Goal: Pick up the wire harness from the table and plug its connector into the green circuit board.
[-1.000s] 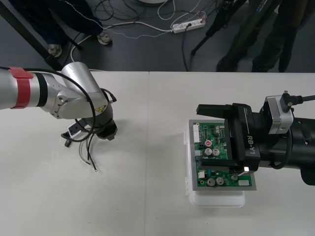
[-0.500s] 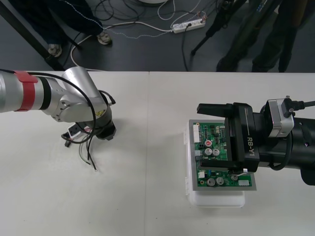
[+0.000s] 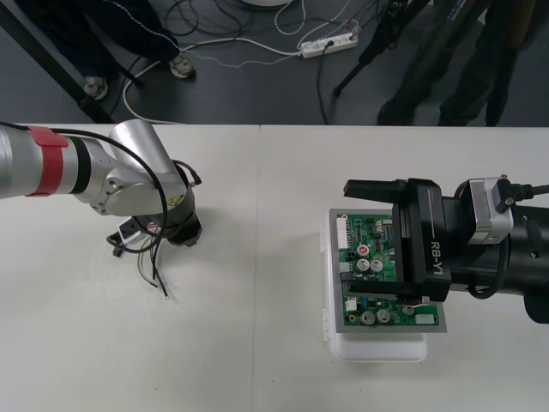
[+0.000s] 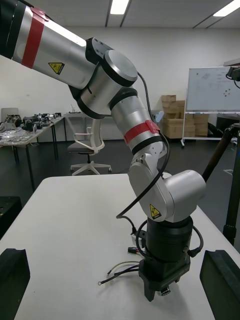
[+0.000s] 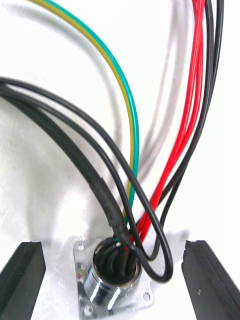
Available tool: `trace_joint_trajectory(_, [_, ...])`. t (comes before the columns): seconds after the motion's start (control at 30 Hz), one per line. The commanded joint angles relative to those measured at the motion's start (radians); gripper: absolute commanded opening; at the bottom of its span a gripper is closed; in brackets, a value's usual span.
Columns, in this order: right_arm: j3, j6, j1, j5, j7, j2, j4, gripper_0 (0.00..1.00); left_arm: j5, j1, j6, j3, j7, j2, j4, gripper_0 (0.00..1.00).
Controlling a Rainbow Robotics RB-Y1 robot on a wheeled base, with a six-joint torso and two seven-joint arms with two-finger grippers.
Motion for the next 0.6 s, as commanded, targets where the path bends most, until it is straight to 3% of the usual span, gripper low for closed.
trace_joint_trajectory(0.03, [-0.016, -0.006, -0.012, -0.003, 0.031, -0.01, -0.009, 1.0, 0.002, -0.051, 0.034, -0.02, -0.023, -0.02, 0.011, 0.79])
trace_joint_trajectory(0.27, [-0.016, -0.006, -0.012, -0.003, 0.033, -0.01, -0.009, 1.0, 0.002, -0.05, 0.036, -0.022, -0.023, -0.022, 0.011, 0.67])
trace_joint_trajectory(0.33, [-0.016, -0.006, -0.012, -0.003, 0.033, -0.01, -0.01, 1.0, 0.002, -0.05, 0.034, -0.023, -0.023, -0.023, 0.01, 0.56])
trace_joint_trajectory(0.4, [-0.016, -0.006, -0.012, -0.003, 0.031, -0.01, -0.01, 1.0, 0.002, -0.051, 0.034, -0.035, -0.023, -0.032, 0.011, 0.22])
trace_joint_trajectory(0.47, [-0.016, -0.006, -0.012, -0.003, 0.033, -0.01, -0.009, 1.0, -0.002, -0.051, 0.036, -0.043, -0.022, -0.034, 0.01, 0.0])
trace_joint_trajectory(0.6, [-0.016, -0.006, -0.012, -0.003, 0.03, -0.01, -0.009, 1.0, -0.006, -0.05, 0.042, -0.046, -0.02, -0.034, 0.014, 0.0])
